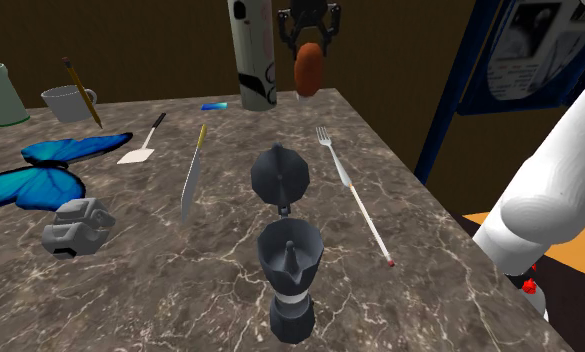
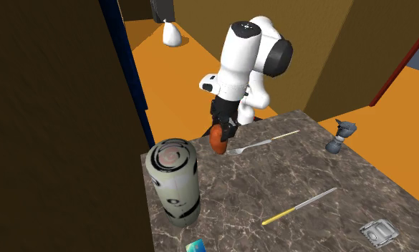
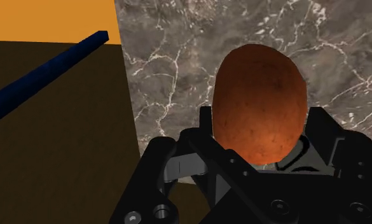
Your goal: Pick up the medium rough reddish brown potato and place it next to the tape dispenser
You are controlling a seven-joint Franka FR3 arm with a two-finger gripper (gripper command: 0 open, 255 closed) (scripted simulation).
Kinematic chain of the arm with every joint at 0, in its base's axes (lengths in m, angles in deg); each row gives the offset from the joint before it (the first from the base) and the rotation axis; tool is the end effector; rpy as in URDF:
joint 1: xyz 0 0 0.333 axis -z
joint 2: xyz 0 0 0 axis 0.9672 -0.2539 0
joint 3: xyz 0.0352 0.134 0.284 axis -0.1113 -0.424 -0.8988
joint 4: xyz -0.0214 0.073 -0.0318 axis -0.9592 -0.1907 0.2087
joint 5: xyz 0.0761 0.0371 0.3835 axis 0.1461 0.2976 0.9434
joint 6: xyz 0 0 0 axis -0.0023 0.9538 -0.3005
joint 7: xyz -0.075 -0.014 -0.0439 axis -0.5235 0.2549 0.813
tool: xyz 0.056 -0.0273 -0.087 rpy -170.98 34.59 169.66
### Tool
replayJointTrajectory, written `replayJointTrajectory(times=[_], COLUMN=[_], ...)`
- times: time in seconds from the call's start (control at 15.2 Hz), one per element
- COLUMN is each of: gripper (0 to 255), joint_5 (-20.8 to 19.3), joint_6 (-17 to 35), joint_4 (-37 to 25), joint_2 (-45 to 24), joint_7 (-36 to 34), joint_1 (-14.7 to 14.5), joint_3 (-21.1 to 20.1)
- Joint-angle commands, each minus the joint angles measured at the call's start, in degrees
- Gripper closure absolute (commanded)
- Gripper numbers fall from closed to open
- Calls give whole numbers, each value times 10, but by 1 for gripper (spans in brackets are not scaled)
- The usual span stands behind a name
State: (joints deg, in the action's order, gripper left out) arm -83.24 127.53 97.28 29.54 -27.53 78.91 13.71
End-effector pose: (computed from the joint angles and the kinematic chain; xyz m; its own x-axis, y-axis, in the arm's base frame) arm 0.5234 0.0934 0.6596 0.8146 -0.5670 0.1220 -0.5774 -0.8128 0.0780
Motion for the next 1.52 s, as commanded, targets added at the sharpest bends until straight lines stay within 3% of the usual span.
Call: replayJointTrajectory(times=[0.0,0.73,1.45], gripper=[255,255,255], joint_5=[2,12,-19], joint_6=[-2,-30,-75], joint_4=[9,11,-80], joint_2=[8,18,-62], joint_7=[-28,-178,-354], joint_1=[-13,-81,-165], joint_3=[-15,-99,-197])
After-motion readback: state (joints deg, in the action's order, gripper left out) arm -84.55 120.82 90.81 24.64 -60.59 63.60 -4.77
